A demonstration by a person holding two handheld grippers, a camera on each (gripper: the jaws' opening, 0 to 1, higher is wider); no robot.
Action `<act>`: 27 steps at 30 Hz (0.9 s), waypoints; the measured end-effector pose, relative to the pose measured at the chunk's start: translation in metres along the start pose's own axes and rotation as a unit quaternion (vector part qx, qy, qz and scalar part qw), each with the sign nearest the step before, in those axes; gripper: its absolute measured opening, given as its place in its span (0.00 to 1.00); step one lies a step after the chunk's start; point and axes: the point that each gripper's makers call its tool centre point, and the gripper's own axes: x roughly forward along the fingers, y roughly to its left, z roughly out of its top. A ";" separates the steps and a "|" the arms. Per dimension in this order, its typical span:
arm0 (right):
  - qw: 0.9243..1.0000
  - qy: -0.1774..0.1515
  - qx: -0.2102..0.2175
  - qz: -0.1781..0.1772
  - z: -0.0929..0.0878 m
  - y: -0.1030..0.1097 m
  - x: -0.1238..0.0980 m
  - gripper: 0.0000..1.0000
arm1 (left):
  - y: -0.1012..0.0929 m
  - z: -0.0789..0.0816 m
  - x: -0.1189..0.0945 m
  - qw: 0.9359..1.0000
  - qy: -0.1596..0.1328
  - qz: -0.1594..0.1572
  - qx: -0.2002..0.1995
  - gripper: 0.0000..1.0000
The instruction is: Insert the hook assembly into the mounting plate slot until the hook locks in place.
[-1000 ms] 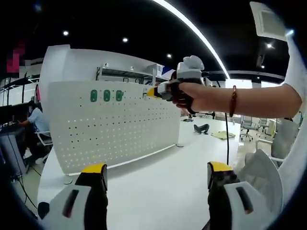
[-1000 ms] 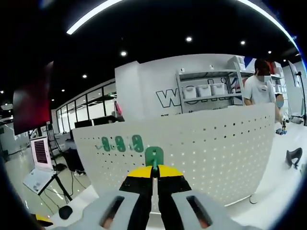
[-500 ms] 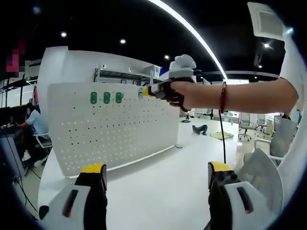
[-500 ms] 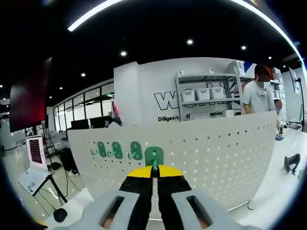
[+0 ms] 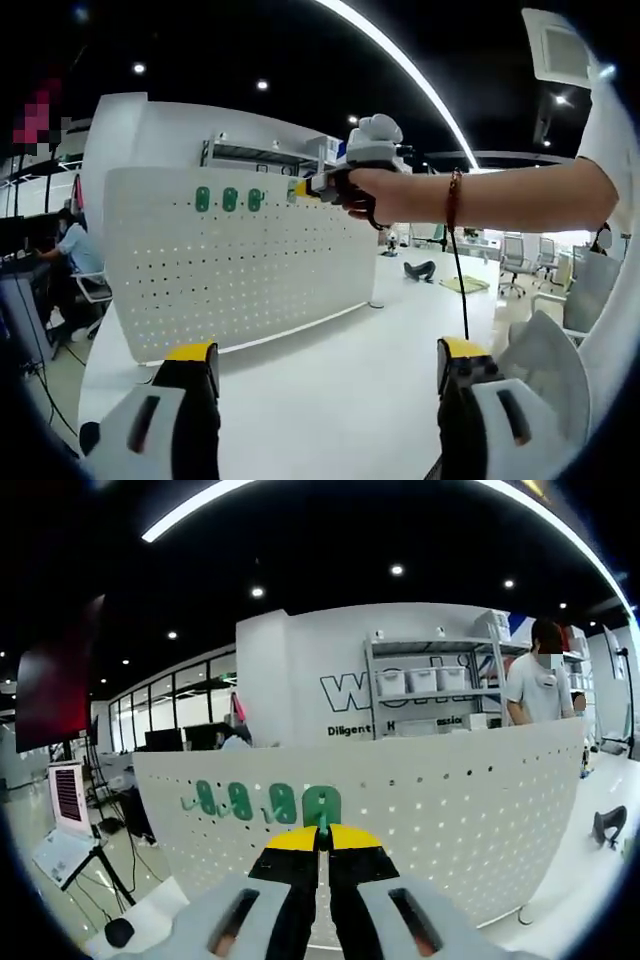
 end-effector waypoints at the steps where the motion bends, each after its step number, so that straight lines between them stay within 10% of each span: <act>1: 1.000 0.000 0.000 0.000 0.000 0.000 0.001 0.01 | 0.000 0.000 0.000 1.000 0.000 0.000 0.000 0.92; 27: 1.000 0.013 -0.003 -0.016 -0.003 -0.012 0.028 0.01 | 0.010 -0.014 -0.002 1.000 0.019 0.011 -0.004 0.91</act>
